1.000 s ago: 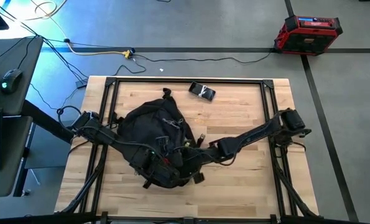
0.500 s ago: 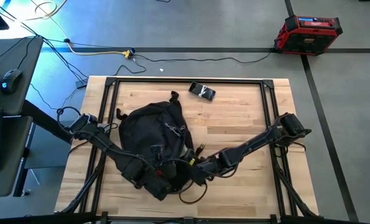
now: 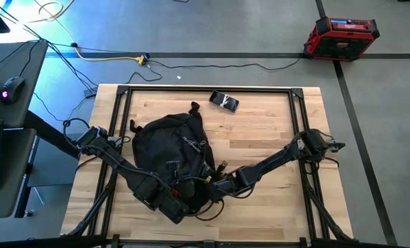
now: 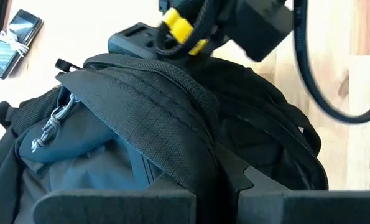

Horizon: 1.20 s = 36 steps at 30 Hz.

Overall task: Unpack backpack
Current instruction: Put the transparent zip bag into the backpack

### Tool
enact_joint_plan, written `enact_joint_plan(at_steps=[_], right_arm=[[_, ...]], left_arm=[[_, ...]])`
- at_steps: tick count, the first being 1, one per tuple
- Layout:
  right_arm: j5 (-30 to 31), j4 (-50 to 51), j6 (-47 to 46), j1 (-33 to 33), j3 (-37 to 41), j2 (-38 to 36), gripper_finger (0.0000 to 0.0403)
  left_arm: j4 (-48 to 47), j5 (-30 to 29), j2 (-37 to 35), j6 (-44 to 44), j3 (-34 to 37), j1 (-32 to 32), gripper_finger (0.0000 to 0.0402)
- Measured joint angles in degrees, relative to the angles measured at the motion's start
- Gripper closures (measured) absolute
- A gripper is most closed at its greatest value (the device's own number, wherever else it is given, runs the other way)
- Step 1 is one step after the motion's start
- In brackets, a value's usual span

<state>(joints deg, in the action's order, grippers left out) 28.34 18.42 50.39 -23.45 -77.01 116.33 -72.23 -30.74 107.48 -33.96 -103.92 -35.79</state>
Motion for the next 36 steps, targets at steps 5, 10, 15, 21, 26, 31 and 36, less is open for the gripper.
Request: enact_joint_plan(at_steps=[5, 10, 15, 21, 26, 31, 36], right_arm=[[3.0, -0.8, -6.9, -0.1, 0.0, 0.0, 0.0394], [6.7, 3.0, -10.5, -3.3, -1.5, -0.1, 0.0401], [6.4, 14.4, -15.8, -8.1, -6.8, -0.6, 0.0402], [7.7, 29.6, -22.8, -12.2, -15.1, -0.6, 0.0402], [10.2, 32.7, -25.3, -13.2, -21.0, -0.6, 0.0403], [9.0, 31.8, -30.6, -10.2, -18.7, -0.6, 0.0403], [11.8, 27.1, -29.9, -7.5, -11.2, -0.6, 0.0403]], left_arm=[[-0.1, -0.2, 0.0, 0.0, 0.0, 0.0, 0.0402], [-0.9, -0.9, 0.0, -0.4, 0.0, -0.3, 0.0402], [-2.8, -1.6, 0.0, -0.4, 0.0, -0.9, 0.0402], [-3.1, -4.2, 0.0, -0.3, 0.0, -1.2, 0.0402], [-3.2, -6.0, 0.0, -0.3, 0.0, -1.8, 0.0402], [-2.9, -10.0, 0.0, 0.2, 0.0, -3.0, 0.0402], [-1.5, -10.9, 0.0, 0.1, 0.1, -5.4, 0.0402]])
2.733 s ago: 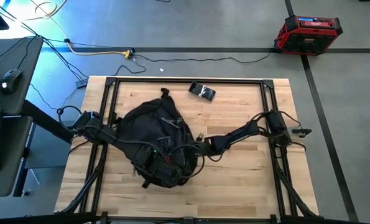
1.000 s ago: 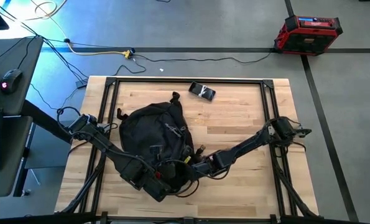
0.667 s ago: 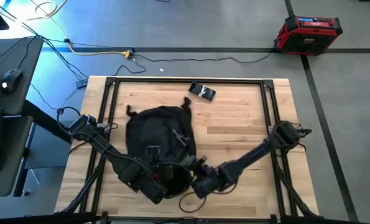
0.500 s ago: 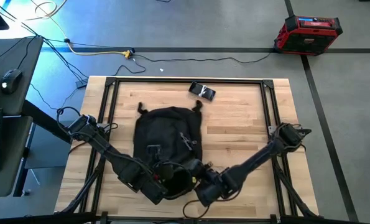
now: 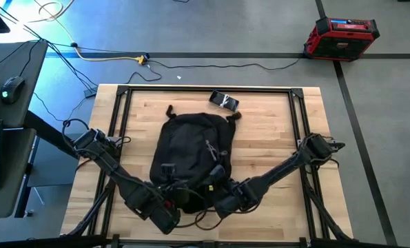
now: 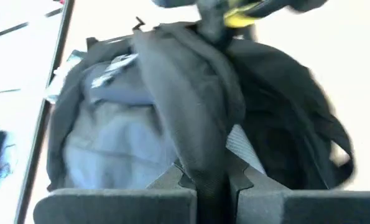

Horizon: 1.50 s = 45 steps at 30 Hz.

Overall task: Unpack backpack
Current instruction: Put the transparent zip bag into the backpack

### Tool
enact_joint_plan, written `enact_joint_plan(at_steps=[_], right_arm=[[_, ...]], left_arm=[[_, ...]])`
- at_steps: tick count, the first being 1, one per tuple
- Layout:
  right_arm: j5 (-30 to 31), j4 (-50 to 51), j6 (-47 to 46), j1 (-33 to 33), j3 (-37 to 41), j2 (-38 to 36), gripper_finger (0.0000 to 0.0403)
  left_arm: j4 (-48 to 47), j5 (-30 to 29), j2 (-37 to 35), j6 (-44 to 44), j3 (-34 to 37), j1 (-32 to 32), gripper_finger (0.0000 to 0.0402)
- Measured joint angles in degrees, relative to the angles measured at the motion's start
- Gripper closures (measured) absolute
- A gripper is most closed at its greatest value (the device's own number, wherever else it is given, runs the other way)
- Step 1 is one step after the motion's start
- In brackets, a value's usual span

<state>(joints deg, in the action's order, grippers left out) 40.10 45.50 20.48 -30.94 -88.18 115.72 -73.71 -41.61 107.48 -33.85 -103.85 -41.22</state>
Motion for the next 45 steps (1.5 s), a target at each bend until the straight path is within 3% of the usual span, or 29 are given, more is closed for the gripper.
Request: enact_joint_plan(at_steps=[7, 14, 21, 26, 29, 33, 38, 42, 45], right_arm=[[1.5, -4.2, 2.5, 3.2, 4.5, 0.0, 0.0403], [1.7, -2.5, 1.0, 4.3, 4.7, -4.0, 0.0403], [1.7, 6.8, -10.2, 5.7, 4.7, -8.9, 0.0403], [3.5, 14.8, -18.8, 6.2, 4.7, -9.2, 0.0403], [4.1, 16.1, -21.6, 6.2, 5.6, -9.5, 0.0403], [4.4, 10.6, -23.9, 6.2, 14.4, -13.8, 0.0403], [4.0, -3.1, -29.8, 7.3, 29.7, -23.5, 0.0403], [-0.3, -10.4, -31.0, 7.8, 37.2, -30.2, 0.0398], [-1.6, -10.4, -32.7, 7.7, 39.4, -33.4, 0.0370]], left_arm=[[3.2, 0.3, 0.1, -2.0, 4.2, -1.6, 0.0402], [16.9, -2.5, 0.2, 0.4, 14.7, 0.1, 0.0392], [28.7, -4.9, 0.2, 12.6, 15.2, 4.0, 0.0318], [37.8, 0.3, 0.2, 22.3, 14.9, 7.0, 0.0255], [37.2, 1.3, 0.2, 23.5, 14.9, 7.4, 0.0225], [33.2, -2.0, 0.2, 23.5, 14.9, 6.4, 0.0206], [30.5, -11.1, 0.2, 24.3, 14.0, 3.7, 0.0202], [27.3, -12.0, 0.1, 22.9, 11.7, 2.4, 0.0202], [23.5, -12.2, 0.0, 20.2, 10.5, 1.6, 0.0202]])
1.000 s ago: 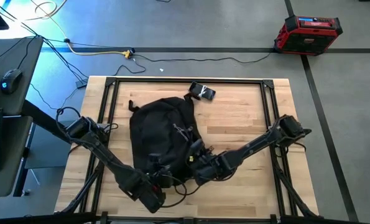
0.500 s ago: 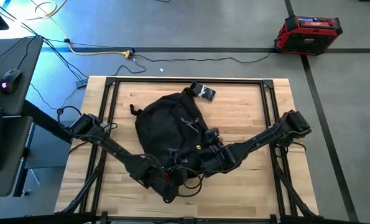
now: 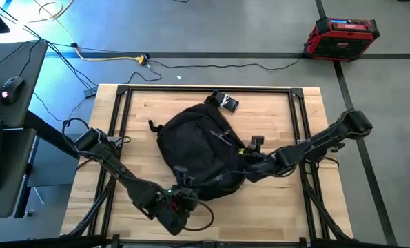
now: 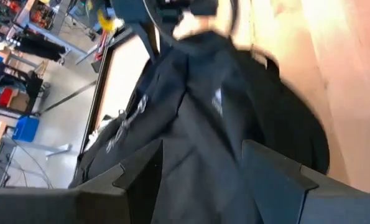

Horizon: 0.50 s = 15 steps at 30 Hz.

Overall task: Unpack backpack
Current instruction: Put the transparent zip bag into the backpack

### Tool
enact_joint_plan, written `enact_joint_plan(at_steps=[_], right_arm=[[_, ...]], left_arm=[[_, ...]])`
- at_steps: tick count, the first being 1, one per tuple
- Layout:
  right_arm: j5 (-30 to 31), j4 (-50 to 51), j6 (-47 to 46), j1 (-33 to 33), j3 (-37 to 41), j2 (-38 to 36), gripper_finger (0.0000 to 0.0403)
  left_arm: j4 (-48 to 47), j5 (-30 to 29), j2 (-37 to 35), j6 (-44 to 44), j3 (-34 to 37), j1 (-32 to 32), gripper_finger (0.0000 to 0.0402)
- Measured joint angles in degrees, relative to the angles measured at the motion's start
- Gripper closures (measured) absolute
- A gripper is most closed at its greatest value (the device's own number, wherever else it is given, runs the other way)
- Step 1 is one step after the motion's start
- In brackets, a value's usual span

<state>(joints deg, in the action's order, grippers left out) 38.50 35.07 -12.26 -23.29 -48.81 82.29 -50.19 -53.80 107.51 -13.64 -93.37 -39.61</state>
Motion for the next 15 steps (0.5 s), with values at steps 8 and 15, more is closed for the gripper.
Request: enact_joint_plan(at_steps=[8, 15], right_arm=[[-2.4, 1.0, 0.5, 0.0, -1.7, -4.2, 0.0251], [-6.6, 1.8, 0.6, -1.2, -1.5, -4.0, 0.0200]], left_arm=[[-11.1, 7.6, -0.1, -12.9, 1.3, 0.0, 0.0202], [2.4, 25.3, 0.1, 0.8, 3.8, 1.0, 0.0202]])
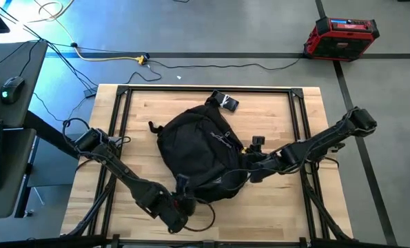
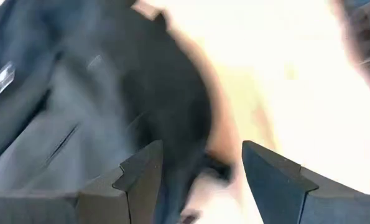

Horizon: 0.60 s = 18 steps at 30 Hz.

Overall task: Unpack backpack
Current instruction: Put the transparent zip bag into the backpack, then put the cellphone into the backpack

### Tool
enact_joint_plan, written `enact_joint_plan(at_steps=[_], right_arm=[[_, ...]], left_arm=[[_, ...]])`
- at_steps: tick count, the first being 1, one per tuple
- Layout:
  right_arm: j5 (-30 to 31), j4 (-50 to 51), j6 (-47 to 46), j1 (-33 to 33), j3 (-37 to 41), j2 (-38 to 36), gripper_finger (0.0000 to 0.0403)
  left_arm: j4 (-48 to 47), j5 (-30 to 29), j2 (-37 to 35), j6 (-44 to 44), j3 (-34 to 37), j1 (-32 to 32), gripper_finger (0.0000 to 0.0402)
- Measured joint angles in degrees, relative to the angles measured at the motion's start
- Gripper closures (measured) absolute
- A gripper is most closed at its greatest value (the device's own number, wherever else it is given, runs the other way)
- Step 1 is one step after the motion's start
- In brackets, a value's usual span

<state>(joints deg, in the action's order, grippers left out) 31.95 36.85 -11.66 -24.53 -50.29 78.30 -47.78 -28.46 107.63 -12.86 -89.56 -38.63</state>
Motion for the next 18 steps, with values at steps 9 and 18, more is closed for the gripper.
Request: enact_joint_plan(at_steps=[9, 18], right_arm=[[-0.1, 1.2, -1.6, -1.1, 0.5, 0.0, 0.0173], [-0.7, 0.0, -1.4, -1.1, 0.5, 0.0, 0.0169]], left_arm=[[14.6, 1.7, 1.6, 10.4, 0.0, 3.0, 0.0202], [15.7, 1.7, 7.7, 8.5, 0.0, 9.3, 0.0202]])
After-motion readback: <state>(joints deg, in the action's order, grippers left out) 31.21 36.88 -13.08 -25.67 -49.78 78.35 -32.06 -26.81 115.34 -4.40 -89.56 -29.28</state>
